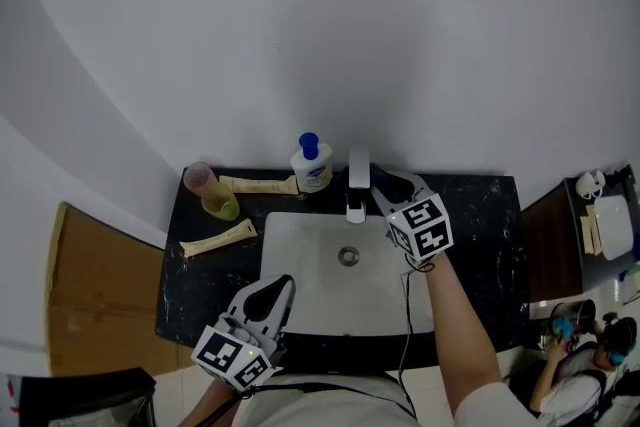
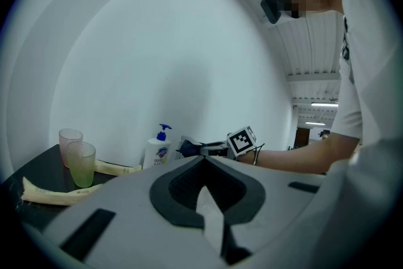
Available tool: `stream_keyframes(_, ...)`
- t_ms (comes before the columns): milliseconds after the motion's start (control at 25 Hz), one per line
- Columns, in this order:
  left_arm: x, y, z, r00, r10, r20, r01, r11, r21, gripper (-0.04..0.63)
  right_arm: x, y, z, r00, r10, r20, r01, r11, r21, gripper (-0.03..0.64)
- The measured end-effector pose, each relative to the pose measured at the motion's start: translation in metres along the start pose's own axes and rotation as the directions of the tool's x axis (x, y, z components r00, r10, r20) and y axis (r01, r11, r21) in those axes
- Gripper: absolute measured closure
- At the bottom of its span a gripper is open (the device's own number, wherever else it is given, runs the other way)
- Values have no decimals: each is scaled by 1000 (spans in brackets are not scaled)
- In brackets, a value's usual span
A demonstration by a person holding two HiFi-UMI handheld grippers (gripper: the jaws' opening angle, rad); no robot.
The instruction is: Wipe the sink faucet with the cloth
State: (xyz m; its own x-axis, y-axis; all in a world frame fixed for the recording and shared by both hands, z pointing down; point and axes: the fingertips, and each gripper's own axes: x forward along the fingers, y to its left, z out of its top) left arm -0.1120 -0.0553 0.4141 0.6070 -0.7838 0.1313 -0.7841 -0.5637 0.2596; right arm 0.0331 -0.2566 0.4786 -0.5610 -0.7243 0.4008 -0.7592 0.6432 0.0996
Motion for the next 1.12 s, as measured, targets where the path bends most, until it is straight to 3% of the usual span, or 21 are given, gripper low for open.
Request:
stream_keyframes(200, 3, -1, 2, 1000, -6, 7, 6, 1000, 4, 594, -18, -26, -16, 997, -79, -5, 79, 994, 76, 503)
stream_keyframes(280, 6, -1, 4, 1000, -10, 9, 10, 1000, 3, 594, -26, -19, -14, 999, -29, 17, 27, 997, 71, 503)
stream_keyframes(400, 11, 0, 4, 1000, -20, 7, 20, 1000, -3, 594, -29, 13, -5, 993, 111, 38, -113, 993, 32, 503)
stream_keyframes(520, 13, -2, 2, 1000, -29, 0, 29, 1000, -7, 594, -16, 32, -1, 988, 150, 15, -150, 989, -17, 503)
stream_keyframes(1000, 17, -2, -3, 999, -39, 5, 39, 999, -2, 594, -5, -29, -8, 998, -67, -12, 67, 997, 23, 503)
stream_keyframes(1120, 22, -3, -1, 999, -46, 2, 46, 999, 6, 594, -13, -17, -4, 1000, 16, 8, -16, 1000, 22, 503)
